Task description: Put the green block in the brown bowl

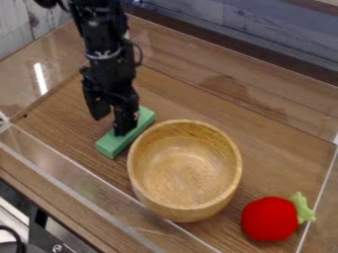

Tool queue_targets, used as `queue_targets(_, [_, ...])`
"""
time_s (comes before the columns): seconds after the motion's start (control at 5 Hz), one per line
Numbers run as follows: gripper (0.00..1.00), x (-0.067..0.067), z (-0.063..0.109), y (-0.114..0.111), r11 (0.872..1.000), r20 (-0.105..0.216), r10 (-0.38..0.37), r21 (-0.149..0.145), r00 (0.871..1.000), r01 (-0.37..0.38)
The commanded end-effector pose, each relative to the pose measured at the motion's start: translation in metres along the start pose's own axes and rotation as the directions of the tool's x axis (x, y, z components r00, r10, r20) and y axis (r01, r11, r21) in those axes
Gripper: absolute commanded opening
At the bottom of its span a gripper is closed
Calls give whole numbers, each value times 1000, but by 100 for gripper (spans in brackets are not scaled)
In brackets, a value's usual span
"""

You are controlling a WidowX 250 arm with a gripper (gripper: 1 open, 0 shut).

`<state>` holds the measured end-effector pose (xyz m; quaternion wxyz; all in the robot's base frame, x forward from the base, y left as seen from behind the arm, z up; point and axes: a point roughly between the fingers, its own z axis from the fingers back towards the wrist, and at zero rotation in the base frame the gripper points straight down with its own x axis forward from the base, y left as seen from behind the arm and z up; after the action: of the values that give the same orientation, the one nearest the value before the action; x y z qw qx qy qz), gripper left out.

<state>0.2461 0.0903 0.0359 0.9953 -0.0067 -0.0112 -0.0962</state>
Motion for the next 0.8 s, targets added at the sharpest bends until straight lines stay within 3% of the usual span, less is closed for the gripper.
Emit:
queue_targets(0.0, [100,11,-8,10,999,31,-31,24,999,31])
queue_targets(0.2, [100,17,-7,20,999,38,-33,33,999,32])
queue_targets(0.4, [0,14,-7,21,999,41,-28,36,999,26])
queue_targets(0.6, [0,14,-4,15,999,50,3,42,999,-5])
